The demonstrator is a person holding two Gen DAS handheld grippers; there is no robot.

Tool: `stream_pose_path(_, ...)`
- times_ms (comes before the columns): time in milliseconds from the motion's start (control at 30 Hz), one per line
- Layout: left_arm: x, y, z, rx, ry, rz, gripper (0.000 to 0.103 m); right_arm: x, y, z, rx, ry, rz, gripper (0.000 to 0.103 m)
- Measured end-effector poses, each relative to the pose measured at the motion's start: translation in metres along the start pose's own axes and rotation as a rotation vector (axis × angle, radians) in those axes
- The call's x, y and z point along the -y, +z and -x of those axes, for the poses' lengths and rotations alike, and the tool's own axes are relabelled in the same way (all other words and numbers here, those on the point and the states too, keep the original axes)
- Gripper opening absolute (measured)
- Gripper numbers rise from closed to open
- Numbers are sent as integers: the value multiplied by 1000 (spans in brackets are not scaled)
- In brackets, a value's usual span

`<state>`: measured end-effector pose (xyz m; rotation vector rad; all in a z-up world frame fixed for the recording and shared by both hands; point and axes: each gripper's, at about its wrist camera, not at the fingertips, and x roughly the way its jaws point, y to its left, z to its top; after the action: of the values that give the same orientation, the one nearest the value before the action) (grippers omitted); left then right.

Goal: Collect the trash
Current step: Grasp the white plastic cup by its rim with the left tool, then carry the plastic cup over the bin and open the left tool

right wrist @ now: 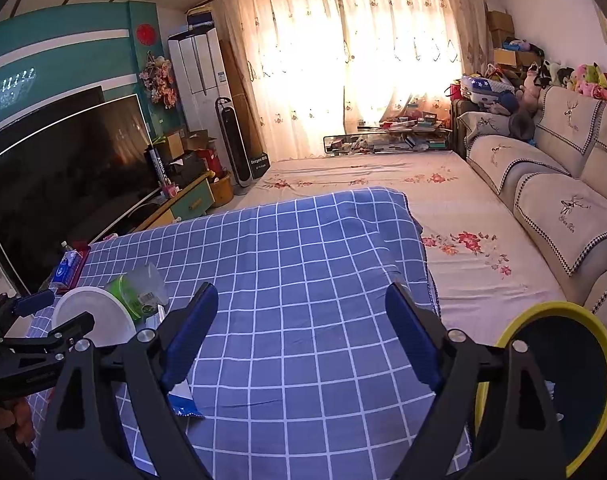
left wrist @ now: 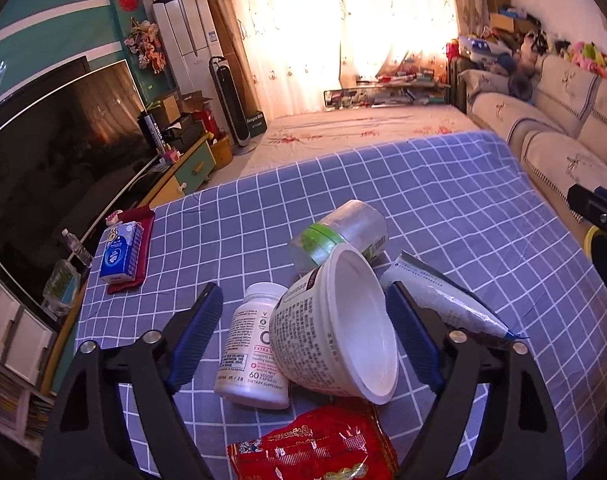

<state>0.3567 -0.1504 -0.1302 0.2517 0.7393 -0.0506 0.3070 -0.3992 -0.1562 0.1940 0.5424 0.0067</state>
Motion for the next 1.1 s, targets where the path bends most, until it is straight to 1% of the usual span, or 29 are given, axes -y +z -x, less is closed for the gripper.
stream_pose_path(100, 2, 1, -5, -19, 17, -17, 70, 4, 0, -2, -9, -1, -13, 83)
stream_pose_path(167, 4, 2, -8, -38, 22, -28, 61, 5, 0, -3, -15, 4, -23, 83)
stream_pose_path(200, 4, 2, -9, -44, 21, -33, 58, 5, 0, -3, -15, 5, -26, 83)
stream_pose_path(267, 5, 2, -13, -63, 21, -42, 46, 7, 0, -3, -15, 7, -29, 83)
stream_pose_path(367, 4, 0, -16, -83, 28, -47, 33, 9, 0, -3, -14, 10, -35, 84)
stream_pose_path(400, 5, 0, -16, -85, 32, -51, 31, 10, 0, -3, -15, 11, -38, 84)
stream_pose_path(467, 4, 0, -15, -90, 30, -56, 19, 11, 0, -4, -21, 16, -44, 84)
stream_pose_path(533, 4, 0, -14, -94, 27, -61, 13, 12, -1, -4, -23, 19, -48, 84)
stream_pose_path(633, 5, -1, -6, -81, 28, -78, 10, 12, 0, -3, -22, 23, -52, 84)
stream_pose_path(833, 4, 0, 15, -43, 10, -68, 10, 15, 1, -1, -17, 23, -63, 84)
stream_pose_path(1000, 5, 1, 46, 2, -43, -45, 10, 17, 2, 2, -4, 14, -67, 84)
stream_pose_path(1100, 12, -2, 66, 29, -82, -38, 10, 23, 6, 9, 24, -9, -78, 84)
